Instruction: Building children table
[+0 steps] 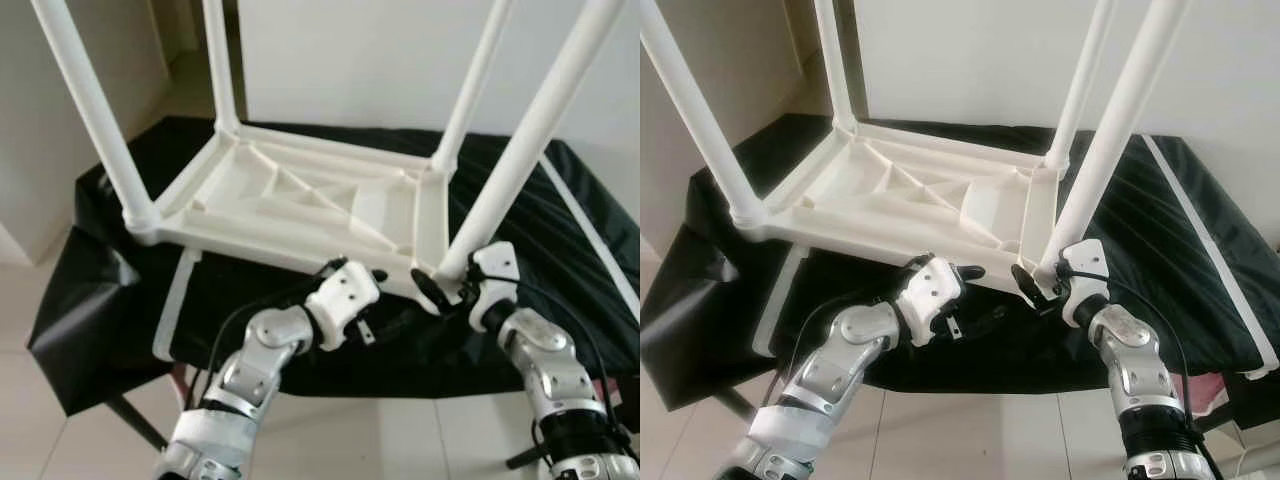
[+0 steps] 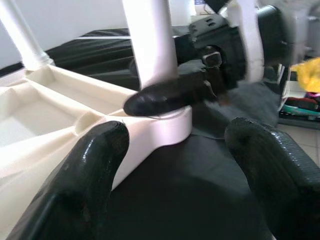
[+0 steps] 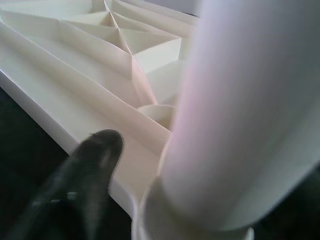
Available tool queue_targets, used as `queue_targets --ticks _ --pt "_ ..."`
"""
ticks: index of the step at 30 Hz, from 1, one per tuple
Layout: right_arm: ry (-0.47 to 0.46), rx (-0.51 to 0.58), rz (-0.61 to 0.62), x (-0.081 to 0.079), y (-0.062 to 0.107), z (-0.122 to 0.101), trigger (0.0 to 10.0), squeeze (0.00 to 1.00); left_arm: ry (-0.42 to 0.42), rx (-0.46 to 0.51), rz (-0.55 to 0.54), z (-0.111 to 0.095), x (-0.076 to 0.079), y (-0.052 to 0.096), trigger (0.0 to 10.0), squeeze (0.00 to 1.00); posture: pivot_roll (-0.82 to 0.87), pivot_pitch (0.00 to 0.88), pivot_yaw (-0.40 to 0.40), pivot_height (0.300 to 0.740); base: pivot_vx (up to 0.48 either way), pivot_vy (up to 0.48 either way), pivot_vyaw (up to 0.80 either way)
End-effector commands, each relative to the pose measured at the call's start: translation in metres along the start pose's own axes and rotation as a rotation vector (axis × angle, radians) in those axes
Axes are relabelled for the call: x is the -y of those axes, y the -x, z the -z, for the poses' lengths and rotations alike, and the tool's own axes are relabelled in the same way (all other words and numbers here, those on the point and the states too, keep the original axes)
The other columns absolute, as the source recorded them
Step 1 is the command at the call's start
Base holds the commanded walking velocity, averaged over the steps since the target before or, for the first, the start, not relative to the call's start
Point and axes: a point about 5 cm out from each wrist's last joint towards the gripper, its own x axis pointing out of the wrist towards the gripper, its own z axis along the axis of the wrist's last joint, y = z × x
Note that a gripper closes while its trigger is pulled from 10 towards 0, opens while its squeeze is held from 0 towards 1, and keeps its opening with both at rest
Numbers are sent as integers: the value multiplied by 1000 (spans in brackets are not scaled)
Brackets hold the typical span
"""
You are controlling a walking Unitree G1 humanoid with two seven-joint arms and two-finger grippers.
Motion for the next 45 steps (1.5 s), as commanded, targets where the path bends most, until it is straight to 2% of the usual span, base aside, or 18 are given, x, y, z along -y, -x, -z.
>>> queue_targets --ticks 1,6,13,14,20,24,26,29,30,34,36,39,41,44,45 --pt "23 -15 -26 1 -2 3 0 0 20 -19 -12 8 5 -1 10000 0 -29 0 -33 740 0 0 0" --pt "5 -29 -40 4 0 7 0 0 38 -37 -52 16 7 -1 10000 0 -23 0 -36 740 0 0 0" --pt "-3 -34 -47 7 1 10 0 0 54 -37 -56 16 9 -2 10000 0 -24 0 -37 740 0 0 0" --pt "-20 -42 -49 7 2 13 10000 0 45 -34 -62 16 8 -2 10000 0 -27 0 -39 740 0 0 0" --pt "-49 -43 23 10 5 17 10000 0 36 -24 -97 14 1 -3 10000 0 -36 0 -38 740 0 0 0" --pt "-72 -115 159 11 6 27 10000 0 5 -20 -117 13 -2 -2 10000 0 -39 0 -43 740 0 0 0" --pt "-72 -115 159 11 6 27 10000 0 5 -20 -117 13 -2 -2 10000 0 -39 0 -43 740 0 0 0" --pt "-57 -156 268 4 6 32 10000 0 -8 -21 -125 13 -4 -1 10000 0 -42 0 -43 740 0 0 0" --pt "-57 -156 268 4 6 32 10000 0 -8 -21 -125 13 -4 -1 10000 0 -42 0 -43 740 0 0 0" --pt "-126 -145 392 -4 6 32 10000 0 3 -7 -123 10 -3 0 10000 0 -44 0 -42 740 0 0 0" --pt "-126 -145 392 -4 6 32 10000 0 3 -7 -123 10 -3 0 10000 0 -44 0 -42 740 0 0 0" --pt "-211 -95 580 -14 5 26 10000 0 1 -2 -122 8 -3 -2 10000 0 -43 0 -49 740 0 0 0" --pt "-211 -95 580 -14 5 26 10000 0 1 -2 -122 8 -3 -2 10000 0 -43 0 -49 740 0 0 0" --pt "-244 -81 694 -21 4 24 10000 0 2 2 -127 7 -3 -4 10000 0 -40 0 -54 740 0 0 0" --pt "-244 -81 694 -21 4 24 10000 0 2 2 -127 7 -3 -4 10000 0 -40 0 -54 740 0 0 0"
